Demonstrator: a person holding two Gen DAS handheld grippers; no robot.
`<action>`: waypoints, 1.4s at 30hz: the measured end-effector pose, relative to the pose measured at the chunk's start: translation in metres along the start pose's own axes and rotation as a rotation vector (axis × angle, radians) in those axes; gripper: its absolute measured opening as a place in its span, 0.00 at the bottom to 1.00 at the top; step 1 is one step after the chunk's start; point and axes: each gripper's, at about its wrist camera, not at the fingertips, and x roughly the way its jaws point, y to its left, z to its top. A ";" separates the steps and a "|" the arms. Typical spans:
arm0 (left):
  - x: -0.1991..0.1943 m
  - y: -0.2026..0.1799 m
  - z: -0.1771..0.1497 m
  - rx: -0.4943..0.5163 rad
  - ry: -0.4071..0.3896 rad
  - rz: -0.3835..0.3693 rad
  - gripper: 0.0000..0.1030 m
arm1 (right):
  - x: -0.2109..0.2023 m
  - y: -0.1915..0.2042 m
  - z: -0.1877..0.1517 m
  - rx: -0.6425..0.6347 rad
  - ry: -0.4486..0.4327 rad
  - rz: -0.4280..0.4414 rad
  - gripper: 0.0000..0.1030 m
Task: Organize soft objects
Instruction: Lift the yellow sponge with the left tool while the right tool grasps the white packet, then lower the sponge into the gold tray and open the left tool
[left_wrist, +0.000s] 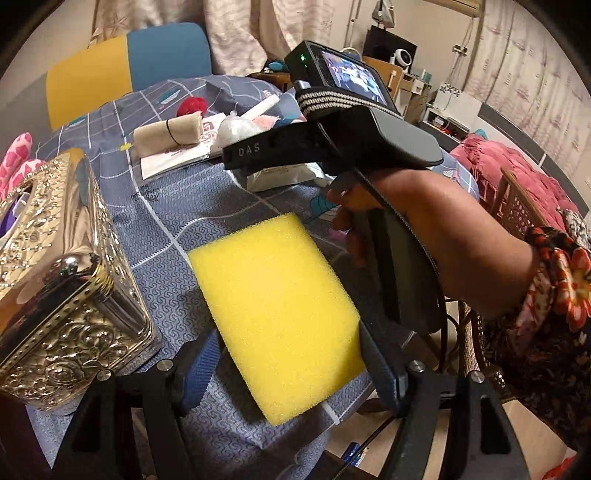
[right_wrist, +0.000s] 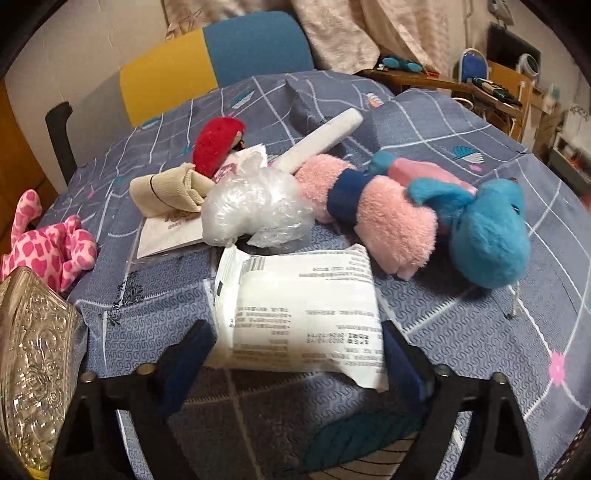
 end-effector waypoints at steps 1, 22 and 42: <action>-0.002 -0.001 -0.002 0.005 -0.002 -0.001 0.72 | -0.001 -0.002 -0.002 0.007 -0.009 -0.001 0.73; -0.067 0.024 -0.022 0.024 -0.150 -0.030 0.72 | -0.065 -0.012 -0.068 0.172 -0.053 0.058 0.58; -0.139 0.116 -0.053 -0.175 -0.272 0.036 0.72 | -0.123 0.037 -0.095 0.179 -0.112 0.133 0.58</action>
